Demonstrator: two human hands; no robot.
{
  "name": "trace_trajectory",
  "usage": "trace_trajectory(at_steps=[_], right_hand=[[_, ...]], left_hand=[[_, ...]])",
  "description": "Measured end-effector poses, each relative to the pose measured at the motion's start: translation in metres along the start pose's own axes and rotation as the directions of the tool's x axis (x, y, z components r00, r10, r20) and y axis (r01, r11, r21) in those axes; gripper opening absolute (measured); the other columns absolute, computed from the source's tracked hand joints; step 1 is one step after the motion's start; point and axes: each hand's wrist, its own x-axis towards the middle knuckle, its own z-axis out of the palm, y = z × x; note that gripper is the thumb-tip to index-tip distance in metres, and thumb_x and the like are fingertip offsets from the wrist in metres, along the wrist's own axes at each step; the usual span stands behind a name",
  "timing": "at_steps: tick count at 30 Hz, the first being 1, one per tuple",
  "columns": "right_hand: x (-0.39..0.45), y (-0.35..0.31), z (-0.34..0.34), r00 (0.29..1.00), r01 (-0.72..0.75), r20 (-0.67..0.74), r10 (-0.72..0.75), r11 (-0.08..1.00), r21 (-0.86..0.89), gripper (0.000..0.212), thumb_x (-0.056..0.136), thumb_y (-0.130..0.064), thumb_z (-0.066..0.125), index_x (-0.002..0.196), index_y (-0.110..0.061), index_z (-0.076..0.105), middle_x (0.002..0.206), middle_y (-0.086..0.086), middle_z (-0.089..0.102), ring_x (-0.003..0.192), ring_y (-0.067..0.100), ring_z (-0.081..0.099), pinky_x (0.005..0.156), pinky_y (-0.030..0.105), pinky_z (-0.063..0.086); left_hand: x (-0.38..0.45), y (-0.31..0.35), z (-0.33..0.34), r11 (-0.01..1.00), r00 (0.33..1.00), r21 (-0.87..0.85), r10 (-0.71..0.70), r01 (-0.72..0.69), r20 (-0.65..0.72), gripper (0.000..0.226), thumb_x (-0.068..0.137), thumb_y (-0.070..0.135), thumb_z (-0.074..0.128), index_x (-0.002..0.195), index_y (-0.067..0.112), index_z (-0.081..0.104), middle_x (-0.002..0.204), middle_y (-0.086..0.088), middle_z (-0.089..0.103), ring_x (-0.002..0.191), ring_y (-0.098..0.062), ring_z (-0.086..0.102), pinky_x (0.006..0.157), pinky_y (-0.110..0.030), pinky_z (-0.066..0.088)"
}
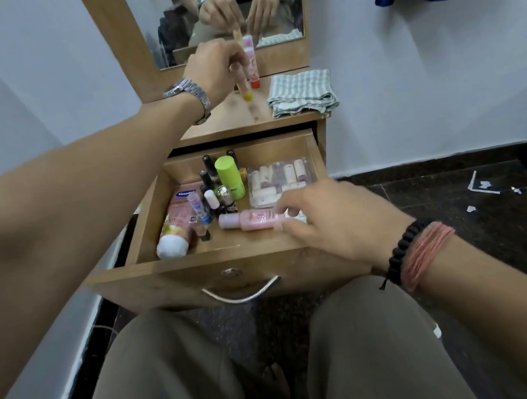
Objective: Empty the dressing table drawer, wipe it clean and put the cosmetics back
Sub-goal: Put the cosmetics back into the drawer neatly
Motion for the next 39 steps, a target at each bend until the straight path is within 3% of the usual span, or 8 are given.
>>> trace_trajectory(at_steps=[3,6,8,11,13,20,29,39], right_hand=[[0.002,0.005,-0.002,0.999,-0.011,-0.03,0.012,0.999,0.03,0.034,0.094,-0.051,0.04,0.109,-0.029,0.062,0.101,-0.001,0.069,0.087,0.024,0.062,0.075,0.042,0.053],[0.004,0.004,-0.002,0.999,-0.026,-0.034,0.028,0.998,0.055,0.03,0.095,-0.047,0.044,0.109,-0.029,0.063,0.101,-0.004,0.069,0.086,0.021,0.062,0.078,0.041,0.052],[0.004,0.003,-0.002,0.999,-0.024,-0.033,0.026,0.999,0.046,0.03,0.095,-0.046,0.044,0.11,-0.028,0.063,0.103,-0.004,0.069,0.088,0.02,0.062,0.079,0.041,0.052],[0.003,0.001,-0.005,0.999,-0.033,-0.024,0.034,0.999,0.036,0.03,0.095,-0.046,0.045,0.111,-0.029,0.064,0.105,-0.005,0.069,0.09,0.018,0.061,0.08,0.039,0.051],[0.002,0.002,-0.005,0.999,-0.041,-0.021,0.042,0.998,0.042,0.029,0.095,-0.047,0.046,0.109,-0.03,0.064,0.104,-0.007,0.069,0.087,0.015,0.059,0.079,0.038,0.051],[0.001,0.002,-0.005,0.999,-0.042,-0.008,0.042,0.999,0.031,0.026,0.096,-0.046,0.046,0.11,-0.032,0.063,0.104,-0.013,0.068,0.081,0.009,0.051,0.078,0.036,0.05],[0.002,0.001,-0.004,0.998,-0.057,0.013,0.056,0.998,0.04,0.026,0.095,-0.047,0.047,0.11,-0.032,0.063,0.103,-0.015,0.067,0.084,0.01,0.056,0.076,0.034,0.05],[0.0,-0.002,-0.007,0.996,-0.077,0.038,0.076,0.997,0.023,0.031,0.095,-0.048,0.045,0.117,-0.032,0.06,0.107,-0.013,0.067,0.091,0.012,0.06,0.081,0.036,0.05]], left_hand=[[-0.035,0.0,-0.023,0.993,0.994,-0.044,0.111,-0.11,0.022,0.015,0.088,0.015,0.06,0.1,0.015,0.069,0.1,0.0,0.063,0.086,-0.013,0.057,0.077,-0.029,0.051],[-0.085,-0.009,-0.044,0.968,0.958,-0.065,0.25,-0.243,0.143,0.014,0.087,0.025,0.064,0.098,0.02,0.069,0.098,0.003,0.063,0.085,-0.013,0.061,0.076,-0.035,0.055],[-0.117,-0.018,-0.053,0.965,0.935,-0.076,0.263,-0.252,0.239,0.012,0.085,0.029,0.063,0.095,0.024,0.068,0.093,0.008,0.063,0.083,-0.013,0.061,0.072,-0.035,0.053],[-0.157,-0.024,-0.053,0.974,0.906,-0.088,0.228,-0.21,0.357,0.015,0.083,0.017,0.068,0.097,0.022,0.068,0.095,0.007,0.064,0.087,-0.014,0.06,0.068,-0.014,0.04],[-0.173,-0.028,-0.045,0.974,0.891,-0.044,0.22,-0.22,0.398,0.018,0.084,0.019,0.067,0.101,0.024,0.067,0.099,0.008,0.064,0.092,-0.012,0.057,0.065,-0.009,0.031],[-0.194,-0.04,-0.027,0.969,0.861,0.07,0.175,-0.236,0.478,0.025,0.084,0.025,0.065,0.109,0.03,0.063,0.107,0.007,0.064,0.111,-0.018,0.05,0.078,-0.034,0.044],[-0.195,-0.045,-0.019,0.977,0.857,0.065,0.146,-0.205,0.495,0.027,0.084,0.03,0.067,0.11,0.032,0.062,0.12,0.01,0.059,0.127,-0.012,0.039,0.089,-0.033,0.038],[-0.189,-0.048,-0.021,0.975,0.839,0.0,0.192,-0.223,0.509,0.036,0.077,0.04,0.072,0.112,0.036,0.063,0.117,0.015,0.059,0.124,-0.011,0.042,0.095,-0.041,0.041]])
